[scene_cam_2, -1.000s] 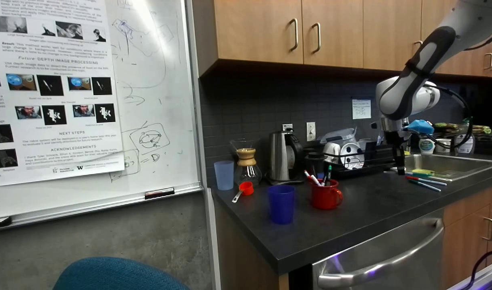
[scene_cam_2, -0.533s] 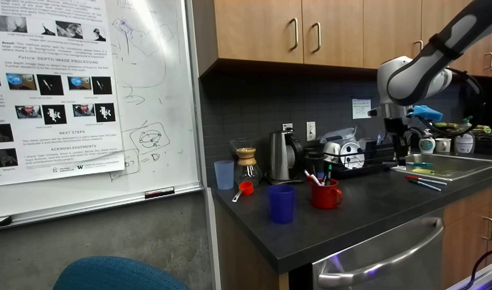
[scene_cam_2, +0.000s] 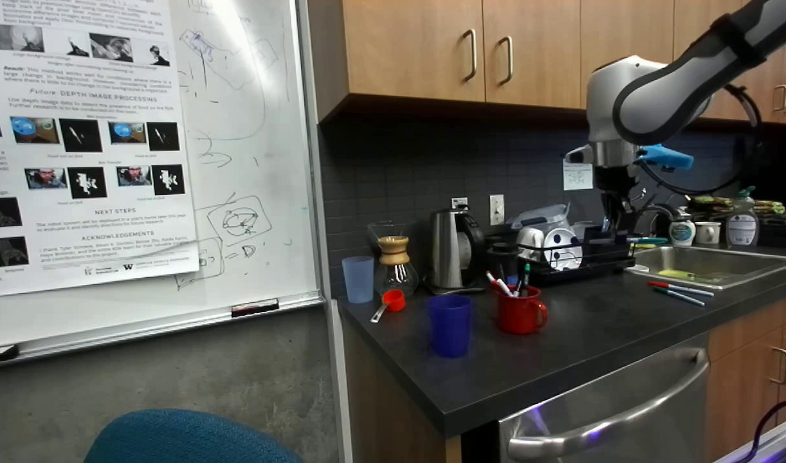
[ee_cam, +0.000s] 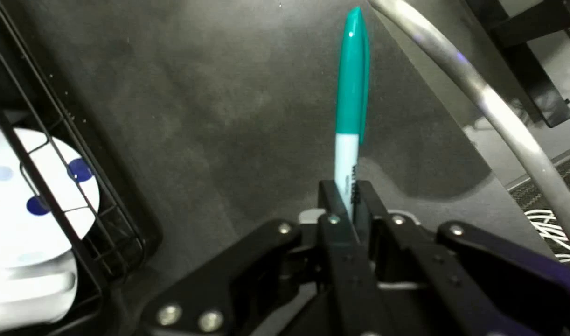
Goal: Put one green pen in the blue cup.
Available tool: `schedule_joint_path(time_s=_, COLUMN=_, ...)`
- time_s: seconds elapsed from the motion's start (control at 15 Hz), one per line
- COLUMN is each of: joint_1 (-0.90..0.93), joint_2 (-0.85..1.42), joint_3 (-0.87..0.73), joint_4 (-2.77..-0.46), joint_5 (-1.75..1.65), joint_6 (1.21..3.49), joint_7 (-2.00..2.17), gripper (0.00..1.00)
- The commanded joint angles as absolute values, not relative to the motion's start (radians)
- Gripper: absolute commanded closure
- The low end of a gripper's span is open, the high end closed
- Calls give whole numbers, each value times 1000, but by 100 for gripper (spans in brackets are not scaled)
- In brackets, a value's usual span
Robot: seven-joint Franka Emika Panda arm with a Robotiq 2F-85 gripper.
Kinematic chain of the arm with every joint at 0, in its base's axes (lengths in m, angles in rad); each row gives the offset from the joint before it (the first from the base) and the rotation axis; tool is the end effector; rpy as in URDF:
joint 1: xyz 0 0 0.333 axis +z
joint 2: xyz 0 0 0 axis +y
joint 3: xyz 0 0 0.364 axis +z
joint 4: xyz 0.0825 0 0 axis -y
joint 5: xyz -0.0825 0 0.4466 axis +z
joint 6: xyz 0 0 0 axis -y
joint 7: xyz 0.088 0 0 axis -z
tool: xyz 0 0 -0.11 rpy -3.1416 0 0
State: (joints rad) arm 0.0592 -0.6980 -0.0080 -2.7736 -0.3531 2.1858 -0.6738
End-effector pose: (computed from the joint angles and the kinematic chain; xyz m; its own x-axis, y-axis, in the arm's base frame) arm 0.3610 0.0052 0.4235 0.6186 0.7759 -0.1235 0.7715 -0.5701 0.2826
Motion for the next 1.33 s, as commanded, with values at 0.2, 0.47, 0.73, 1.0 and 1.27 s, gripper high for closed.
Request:
schedule_joint_path(time_s=0.2, joint_1=181, joint_2=-763, joint_3=87, joint_4=-2771, joint_5=-367, joint_6=2152, joint_7=-600, gripper=97)
schedule_joint_path(time_s=0.47, joint_1=216, joint_2=-746, joint_3=82, joint_4=-2771, joint_5=-367, joint_6=2165, joint_7=-580, gripper=97)
schedule_joint_path(time_s=0.73, joint_1=224, joint_2=-746, joint_3=78, joint_4=-2772, joint_5=-365, joint_6=2166, joint_7=-574, gripper=89)
schedule_joint_path(time_s=1.0, joint_1=224, joint_2=-746, joint_3=75, joint_4=-2772, joint_5=-365, joint_6=2166, joint_7=-574, gripper=89)
schedule_joint_path(time_s=1.27, joint_1=224, joint_2=-746, joint_3=75, joint_4=-2772, joint_5=-365, joint_6=2166, joint_7=-574, gripper=89)
